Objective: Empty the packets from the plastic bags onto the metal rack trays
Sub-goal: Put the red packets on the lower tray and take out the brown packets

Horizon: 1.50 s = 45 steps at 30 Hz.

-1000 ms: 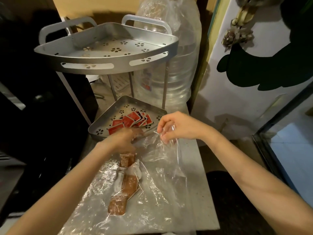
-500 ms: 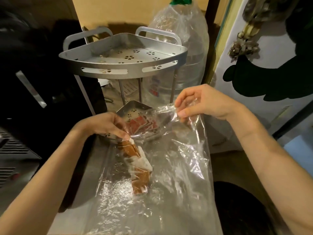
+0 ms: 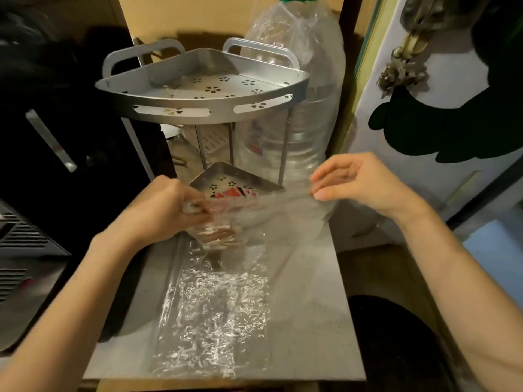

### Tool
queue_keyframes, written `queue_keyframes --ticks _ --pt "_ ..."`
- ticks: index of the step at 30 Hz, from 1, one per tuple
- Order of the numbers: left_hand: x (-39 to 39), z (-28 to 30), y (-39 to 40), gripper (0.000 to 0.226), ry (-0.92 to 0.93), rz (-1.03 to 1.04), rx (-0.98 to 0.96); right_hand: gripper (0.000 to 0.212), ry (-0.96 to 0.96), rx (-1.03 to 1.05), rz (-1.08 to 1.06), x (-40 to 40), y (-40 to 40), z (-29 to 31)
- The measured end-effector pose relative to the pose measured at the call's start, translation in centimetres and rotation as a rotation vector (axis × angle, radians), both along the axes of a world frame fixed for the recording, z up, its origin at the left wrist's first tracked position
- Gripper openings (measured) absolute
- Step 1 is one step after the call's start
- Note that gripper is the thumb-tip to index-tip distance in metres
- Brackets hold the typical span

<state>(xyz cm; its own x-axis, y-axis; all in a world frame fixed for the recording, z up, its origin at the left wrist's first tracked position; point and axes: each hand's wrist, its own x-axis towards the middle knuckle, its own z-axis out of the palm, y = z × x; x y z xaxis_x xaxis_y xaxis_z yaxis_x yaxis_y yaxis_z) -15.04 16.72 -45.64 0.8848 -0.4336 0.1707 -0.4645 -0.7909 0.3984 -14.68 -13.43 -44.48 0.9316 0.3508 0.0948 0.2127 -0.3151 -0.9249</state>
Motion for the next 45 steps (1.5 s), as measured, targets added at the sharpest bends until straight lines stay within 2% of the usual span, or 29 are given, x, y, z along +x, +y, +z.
queue_keyframes --ticks 3,8,10,11,12,14,20,22,24,26,27,29,32,35,39,42,45 --pt "-2.2 -2.2 0.0 0.013 0.074 -0.11 0.086 0.02 0.178 -0.027 0.13 -1.8 -0.5 -2.2" --pt "-4.9 -7.1 -0.6 0.023 0.313 -0.208 0.203 0.034 0.408 -0.146 0.319 -4.8 -1.1 -6.8" --pt "-5.7 -9.0 -0.9 0.011 0.392 -0.234 0.223 0.033 0.489 -0.213 0.364 -6.0 -1.2 -9.0" --pt "-6.1 -9.8 -1.1 0.006 0.41 -0.251 0.24 0.033 0.526 -0.241 0.365 -6.5 -1.3 -10.0" --pt "-6.4 -10.7 -1.2 0.013 0.418 -0.261 0.253 0.033 0.556 -0.267 0.359 -7.0 -1.4 -11.0" --pt "-6.8 -12.4 -1.4 0.008 0.444 -0.263 0.273 0.036 0.58 -0.323 0.355 -7.7 -1.6 -12.5" --pt "-7.5 -14.8 -2.0 0.018 0.418 -0.267 0.294 0.052 0.707 -0.4 0.348 -9.1 -2.4 -15.1" --pt "-7.7 -14.8 -2.1 0.035 0.444 -0.299 0.349 0.054 0.737 -0.389 0.343 -9.4 -2.3 -15.3" --pt "-8.0 -14.7 -2.3 0.074 0.55 -0.315 0.399 0.052 0.763 -0.345 0.333 -9.6 -2.4 -15.4" --pt "-8.0 -14.6 -2.4 0.098 0.641 -0.308 0.377 0.055 0.752 -0.327 0.314 -9.6 -2.4 -15.4" --pt "-7.8 -14.5 -2.4 0.101 0.689 -0.282 0.356 0.055 0.734 -0.328 0.278 -9.6 -2.4 -15.4" --pt "-7.3 -13.9 -2.7 0.101 0.793 -0.25 0.322 0.04 0.666 -0.305 0.143 -9.3 -2.3 -15.7" --pt "-6.1 -12.4 -3.6 0.093 0.872 -0.284 0.405 0.021 0.59 -0.191 -0.075 -8.5 -2.0 -16.1" --pt "-4.4 -11.8 -4.9 0.055 0.782 -0.305 0.382 0.026 0.493 -0.252 -0.131 -7.1 -1.7 -15.9" --pt "-2.7 -13.1 -7.6 0.03 0.46 -0.213 0.208 0.035 0.234 -0.429 -0.213 -4.8 -0.1 -15.9" --pt "-2.3 -16.0 -9.4 0.037 0.141 -0.06 0.206 0.053 0.024 -0.651 -0.186 -2.9 1.6 -16.9" --pt "-2.3 -18.3 -10.4 0.057 0.078 0.058 0.31 0.064 -0.062 -0.816 -0.123 -1.4 3.2 -18.0"
